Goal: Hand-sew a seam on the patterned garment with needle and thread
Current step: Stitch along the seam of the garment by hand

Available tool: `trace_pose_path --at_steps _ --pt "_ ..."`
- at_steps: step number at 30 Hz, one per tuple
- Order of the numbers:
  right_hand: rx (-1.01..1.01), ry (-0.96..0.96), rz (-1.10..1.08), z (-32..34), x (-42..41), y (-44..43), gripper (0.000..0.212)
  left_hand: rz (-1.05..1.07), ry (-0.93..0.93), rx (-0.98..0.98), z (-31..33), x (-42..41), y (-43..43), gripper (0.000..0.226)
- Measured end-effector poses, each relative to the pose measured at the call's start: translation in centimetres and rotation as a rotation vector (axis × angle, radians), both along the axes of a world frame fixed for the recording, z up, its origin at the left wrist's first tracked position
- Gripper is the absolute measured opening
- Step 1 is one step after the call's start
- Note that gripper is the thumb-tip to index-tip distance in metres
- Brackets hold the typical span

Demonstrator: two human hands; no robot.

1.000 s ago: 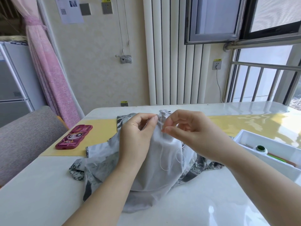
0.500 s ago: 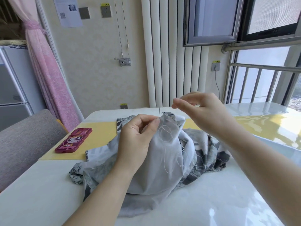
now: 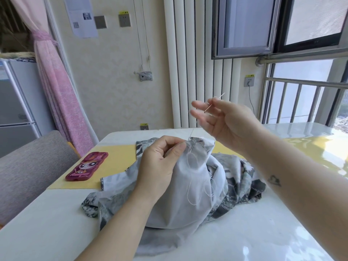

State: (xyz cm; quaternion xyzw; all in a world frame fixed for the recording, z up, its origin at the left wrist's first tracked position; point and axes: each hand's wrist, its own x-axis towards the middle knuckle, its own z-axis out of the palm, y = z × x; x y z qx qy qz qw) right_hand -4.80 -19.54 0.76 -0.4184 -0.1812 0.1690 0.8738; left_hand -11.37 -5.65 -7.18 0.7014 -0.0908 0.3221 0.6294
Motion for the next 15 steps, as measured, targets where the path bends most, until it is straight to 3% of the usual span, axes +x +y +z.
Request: trace_pose_path --at_steps 2,6,8,10,11,14,15 --pt "-0.065 -0.193 -0.024 -0.1 -0.5 0.4 0.02 0.003 0.005 -0.003 0.1 0.0 -0.1 0.017" --pt "-1.037 -1.283 -0.488 -2.5 1.2 -0.3 0.017 0.05 -0.001 0.016 0.2 0.0 0.2 0.014" --pt "-1.237 -1.476 -0.63 -2.9 2.5 -1.3 0.013 0.084 0.004 0.018 0.2 0.1 0.4 0.012" --pt "-1.187 -1.403 -0.73 -2.5 2.8 -1.9 0.013 0.117 0.013 0.004 0.0 0.2 0.8 0.012" --pt "-1.087 -1.25 -0.689 -1.7 2.3 -2.0 0.015 0.129 0.02 -0.004 0.0 0.4 0.9 0.011" --pt "-0.489 -0.546 -0.2 0.3 0.2 -1.9 0.009 0.147 0.056 -0.011 -0.2 0.8 1.0 0.009" --pt "-0.291 -0.414 -0.054 0.9 -0.4 -1.7 0.006 0.151 0.068 -0.01 -0.2 0.9 0.9 0.009"
